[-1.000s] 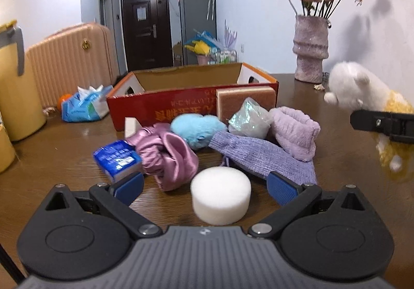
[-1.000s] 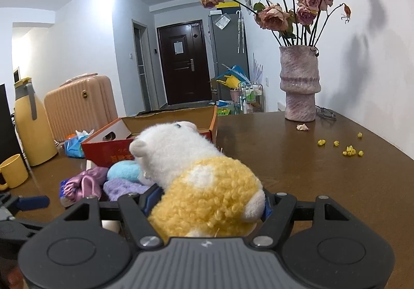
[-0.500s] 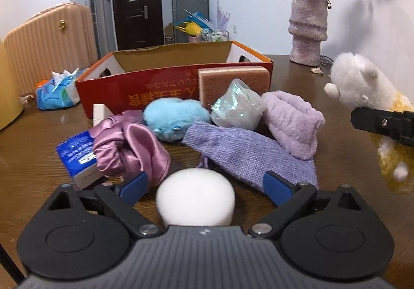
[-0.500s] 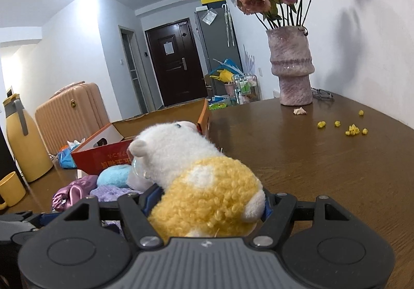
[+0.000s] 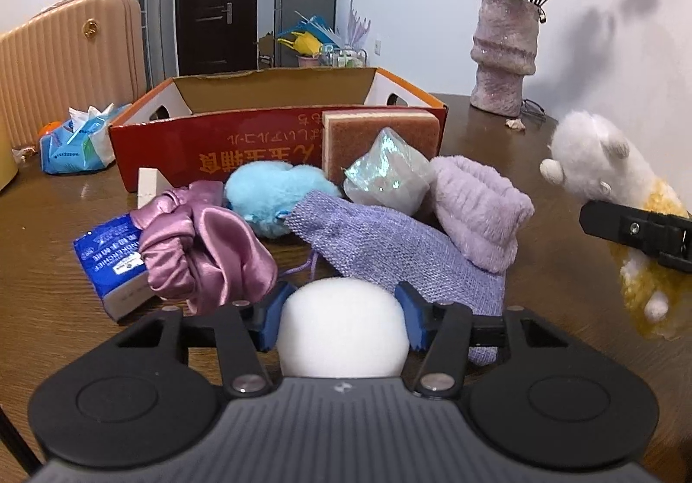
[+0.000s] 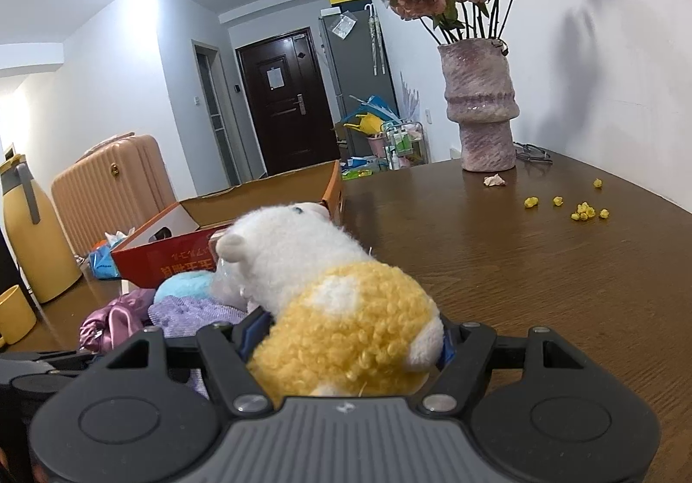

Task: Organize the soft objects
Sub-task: 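Carry the sheep and sponge to the cardboard box and release the sheep with the right gripper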

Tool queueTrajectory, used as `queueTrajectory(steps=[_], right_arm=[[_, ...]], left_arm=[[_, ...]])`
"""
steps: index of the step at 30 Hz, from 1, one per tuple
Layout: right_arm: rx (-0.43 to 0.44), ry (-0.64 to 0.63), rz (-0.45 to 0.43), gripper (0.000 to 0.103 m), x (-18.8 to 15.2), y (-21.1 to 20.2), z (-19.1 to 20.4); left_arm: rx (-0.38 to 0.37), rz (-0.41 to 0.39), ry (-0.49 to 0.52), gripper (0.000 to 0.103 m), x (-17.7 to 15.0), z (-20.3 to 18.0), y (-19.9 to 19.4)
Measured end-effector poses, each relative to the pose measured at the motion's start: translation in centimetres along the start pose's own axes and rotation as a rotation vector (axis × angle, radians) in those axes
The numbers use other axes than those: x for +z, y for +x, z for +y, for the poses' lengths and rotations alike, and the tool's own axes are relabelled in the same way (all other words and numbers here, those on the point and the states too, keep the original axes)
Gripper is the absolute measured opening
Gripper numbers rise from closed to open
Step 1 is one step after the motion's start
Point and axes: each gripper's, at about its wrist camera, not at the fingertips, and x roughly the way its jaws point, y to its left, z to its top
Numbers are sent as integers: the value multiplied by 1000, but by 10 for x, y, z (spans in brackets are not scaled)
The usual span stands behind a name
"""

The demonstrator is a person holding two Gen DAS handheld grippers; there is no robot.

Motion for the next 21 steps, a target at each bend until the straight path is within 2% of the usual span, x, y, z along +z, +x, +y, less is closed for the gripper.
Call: queueTrajectory(steps=[21], right_arm=[[-26,-11,-45,70,-4,-5,4]], left_arm=[[26,-157,-40,54,-8,21,-53]])
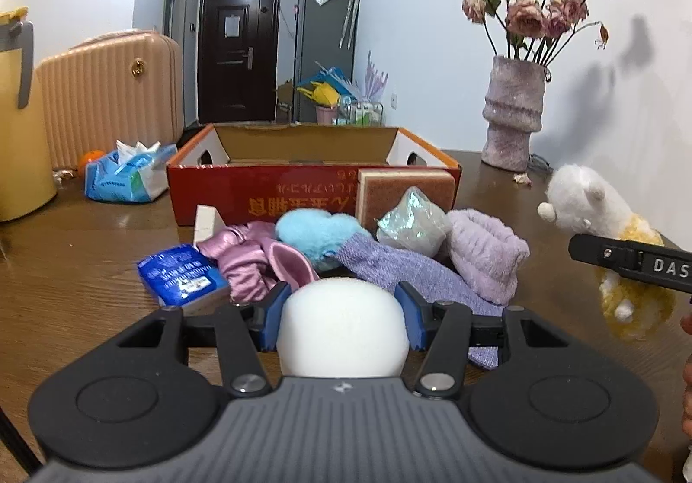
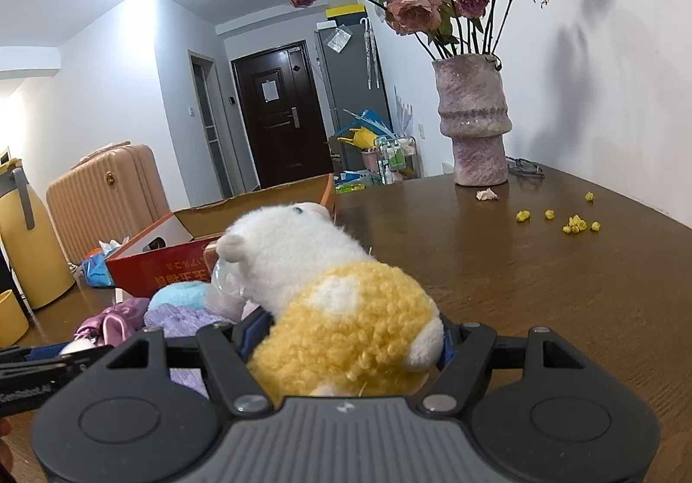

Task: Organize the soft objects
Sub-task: 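Carry the sheep and sponge to the cardboard box and release the sheep with the right gripper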

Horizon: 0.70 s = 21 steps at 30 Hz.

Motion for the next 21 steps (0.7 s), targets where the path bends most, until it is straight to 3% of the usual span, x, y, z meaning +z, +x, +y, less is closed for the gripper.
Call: queueTrajectory(steps=[21], right_arm=[[47,-115,-72,70,50,3,55]], left_arm=[[33,-194,-55,54,53,31,-30]])
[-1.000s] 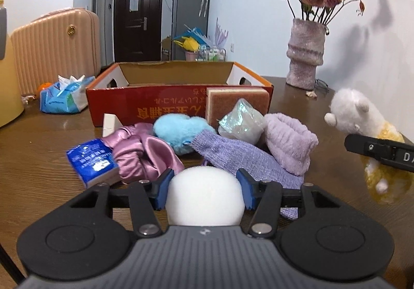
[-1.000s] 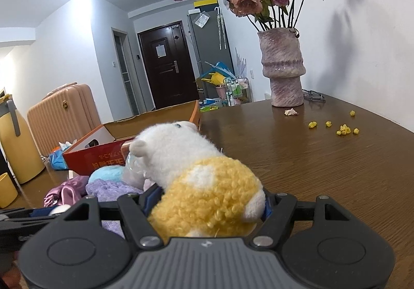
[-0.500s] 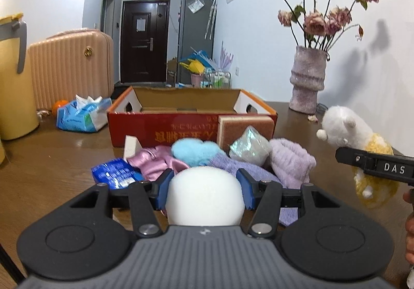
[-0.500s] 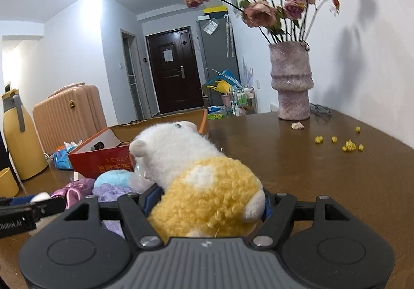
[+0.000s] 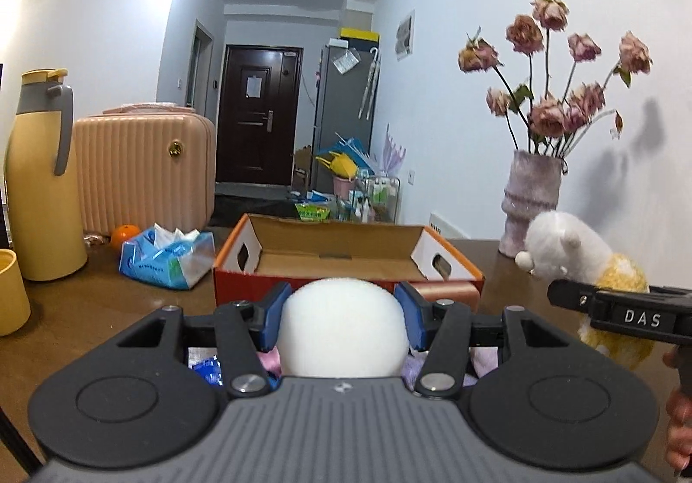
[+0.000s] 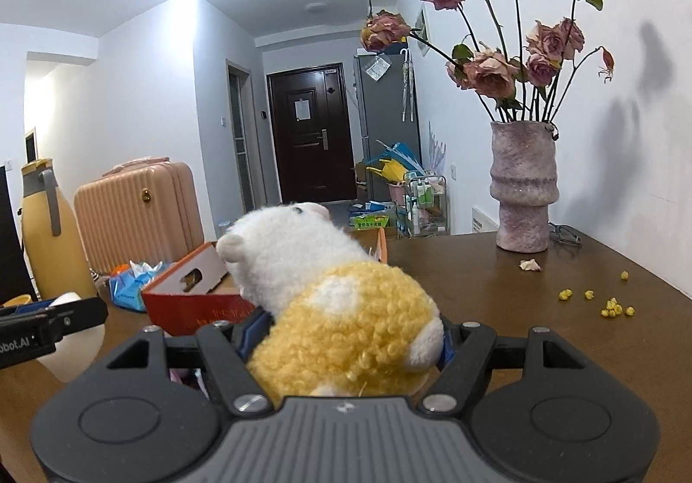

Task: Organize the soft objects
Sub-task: 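Carry the sheep and sponge to the cardboard box and release the sheep with the right gripper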

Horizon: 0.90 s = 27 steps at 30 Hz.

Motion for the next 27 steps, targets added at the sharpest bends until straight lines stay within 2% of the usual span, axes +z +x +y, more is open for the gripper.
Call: queueTrajectory(steps=[17,27], right_arm=[[14,30,-46,70,44,42,27],[-2,-4,-55,70,65,75,39]], left_arm=[[24,-52,-67,54,36,18,37],[51,-79,-93,54,57,26,67]])
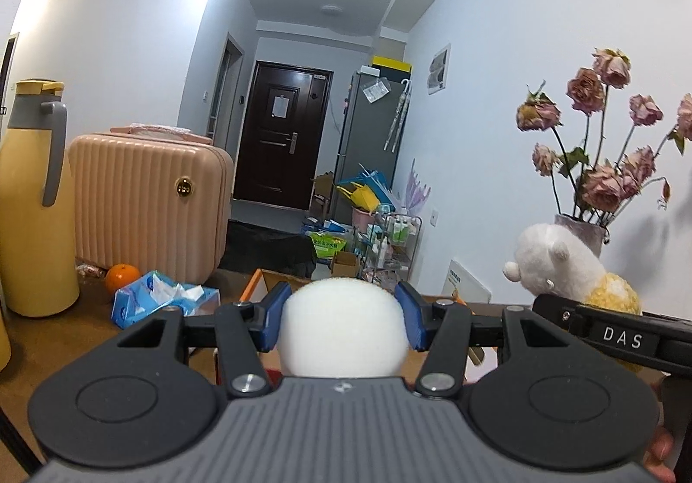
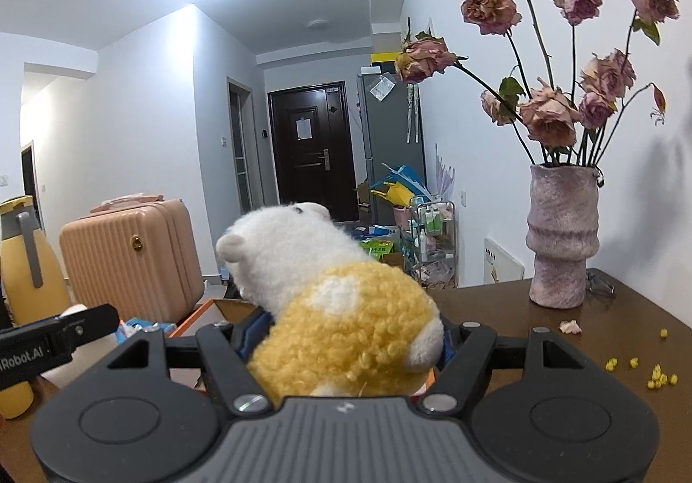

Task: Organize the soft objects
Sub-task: 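Carry the sheep and sponge to the cardboard box and release the sheep with the right gripper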

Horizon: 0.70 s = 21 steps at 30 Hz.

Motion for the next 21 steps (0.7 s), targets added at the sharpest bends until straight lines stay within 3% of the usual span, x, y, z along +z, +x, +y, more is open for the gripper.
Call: queueTrajectory(steps=[21], right_arm=[[-25,-28,79,70,27,94,-10]], left_arm=[[51,19,-7,54,20,10,91]])
